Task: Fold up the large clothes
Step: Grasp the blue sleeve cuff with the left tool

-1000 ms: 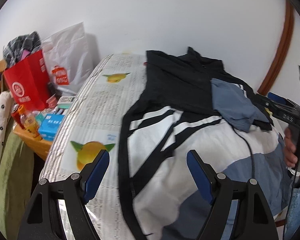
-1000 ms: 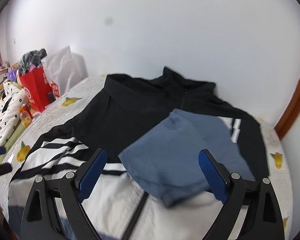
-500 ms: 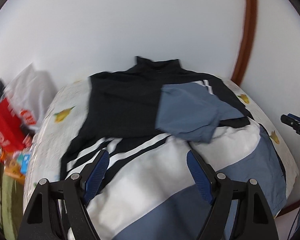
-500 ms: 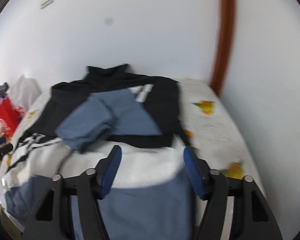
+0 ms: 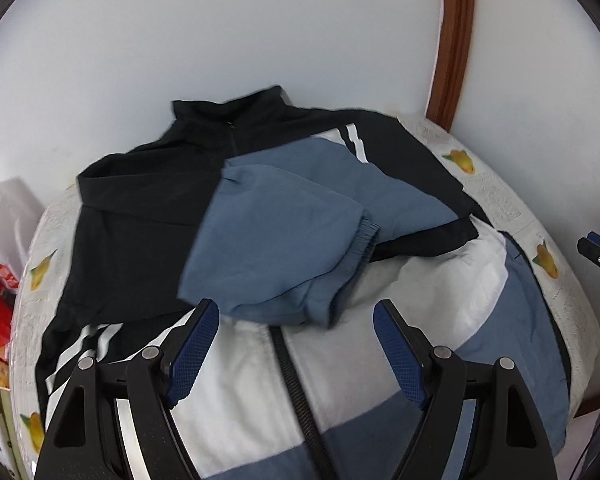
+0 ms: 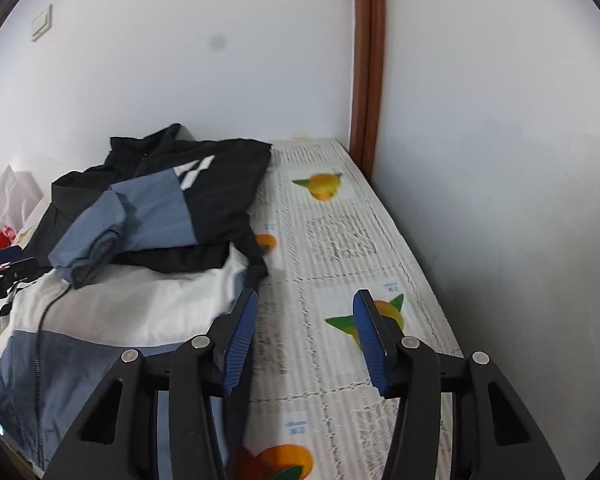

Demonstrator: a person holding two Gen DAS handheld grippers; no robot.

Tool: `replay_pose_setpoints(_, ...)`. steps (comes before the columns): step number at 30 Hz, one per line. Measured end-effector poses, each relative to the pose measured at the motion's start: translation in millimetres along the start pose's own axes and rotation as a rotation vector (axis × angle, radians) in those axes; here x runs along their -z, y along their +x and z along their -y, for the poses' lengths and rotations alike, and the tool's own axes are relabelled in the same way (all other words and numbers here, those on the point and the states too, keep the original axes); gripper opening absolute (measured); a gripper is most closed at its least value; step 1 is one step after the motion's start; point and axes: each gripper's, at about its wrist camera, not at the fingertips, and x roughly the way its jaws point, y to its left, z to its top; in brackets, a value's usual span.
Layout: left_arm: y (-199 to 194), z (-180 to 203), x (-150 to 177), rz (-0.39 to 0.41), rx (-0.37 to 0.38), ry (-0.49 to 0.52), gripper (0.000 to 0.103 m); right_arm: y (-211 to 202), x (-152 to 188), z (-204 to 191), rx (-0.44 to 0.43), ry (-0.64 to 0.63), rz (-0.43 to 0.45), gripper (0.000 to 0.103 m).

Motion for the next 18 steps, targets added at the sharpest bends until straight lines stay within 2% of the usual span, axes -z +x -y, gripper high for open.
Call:
replay_pose_setpoints(8,56.0,28.7,-8.6,-0.077,-0.022,0.050,0.078,37.6,1.7,17.4,0.003,-0.010,-0.030,0.049)
replay_pose_setpoints(11,76.0,34.6,-9.5,-0.122,-0.072,0.081,0.071,47.1,3.5,20.8,-0.012,-0.001,-0.035,0.049)
replay_pose_setpoints(14,86.3,35.3,-9.6,-0.137,-0.081,0.080,0.067,54.1,7.3,20.6,-0.037,0.005,-0.049,0.049)
replay_pose_setpoints(16,88.5,34.2,-9.9,-0.132,-0.096,0.079,0.059,56.7,10.2,18.0,-0.030,-0.003,-0.057,0.049)
replay_pose_setpoints(18,90.3,33.7,-11.5,-0.134,-0.116,0.089,0.037,57.6,13.1,15.2,-0.028,-0.007,-0.065,0.049)
